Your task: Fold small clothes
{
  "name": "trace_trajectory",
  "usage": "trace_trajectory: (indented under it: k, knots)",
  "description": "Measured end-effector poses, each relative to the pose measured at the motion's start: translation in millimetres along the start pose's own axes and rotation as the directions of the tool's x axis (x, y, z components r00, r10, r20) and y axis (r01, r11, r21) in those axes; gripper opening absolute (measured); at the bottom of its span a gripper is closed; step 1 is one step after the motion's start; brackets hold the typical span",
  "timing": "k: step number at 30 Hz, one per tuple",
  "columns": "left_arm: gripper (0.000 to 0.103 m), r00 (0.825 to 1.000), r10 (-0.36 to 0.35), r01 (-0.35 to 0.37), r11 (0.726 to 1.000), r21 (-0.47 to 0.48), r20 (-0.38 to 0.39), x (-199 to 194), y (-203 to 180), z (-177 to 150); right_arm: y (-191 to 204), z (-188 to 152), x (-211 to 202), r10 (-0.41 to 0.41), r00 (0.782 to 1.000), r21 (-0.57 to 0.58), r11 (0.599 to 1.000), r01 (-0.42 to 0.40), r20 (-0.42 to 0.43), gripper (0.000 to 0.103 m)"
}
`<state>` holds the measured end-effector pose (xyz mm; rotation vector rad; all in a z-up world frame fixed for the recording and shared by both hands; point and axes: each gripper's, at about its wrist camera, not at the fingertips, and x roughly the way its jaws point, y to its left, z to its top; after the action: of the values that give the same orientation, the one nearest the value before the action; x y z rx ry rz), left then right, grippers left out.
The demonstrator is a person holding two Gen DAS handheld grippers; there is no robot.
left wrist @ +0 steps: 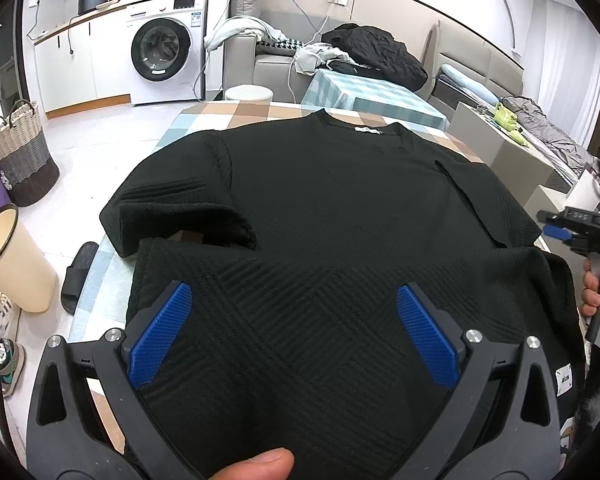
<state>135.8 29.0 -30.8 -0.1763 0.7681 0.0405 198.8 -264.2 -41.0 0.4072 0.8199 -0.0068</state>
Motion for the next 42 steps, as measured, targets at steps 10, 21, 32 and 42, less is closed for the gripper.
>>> trace_trajectory:
  k: [10,21,32,42]
  knots:
    - [0.102,0.999,-0.031,0.031,0.999,0.015,0.005,-1,-7,-3,71,-31,29,-0.013,0.994,-0.220,0.975,-0.011,-0.109,0.042]
    - [0.102,1.000,-0.027,0.027,0.999,-0.022,-0.005,2,8,-8,86,-50,66,-0.163,0.977,-0.325,0.939,0.110,-0.140,0.040]
    - [0.102,1.000,-0.029,0.029,0.999,-0.031,0.000,-4,15,-9,77,-30,41,-0.001,0.999,-0.197,0.980,-0.009,-0.052,0.009]
    - [0.102,1.000,-0.008,0.008,1.000,-0.029,0.009,-10,12,-6,88,-31,42,0.155,0.977,-0.123,0.977,-0.174,-0.148,0.030]
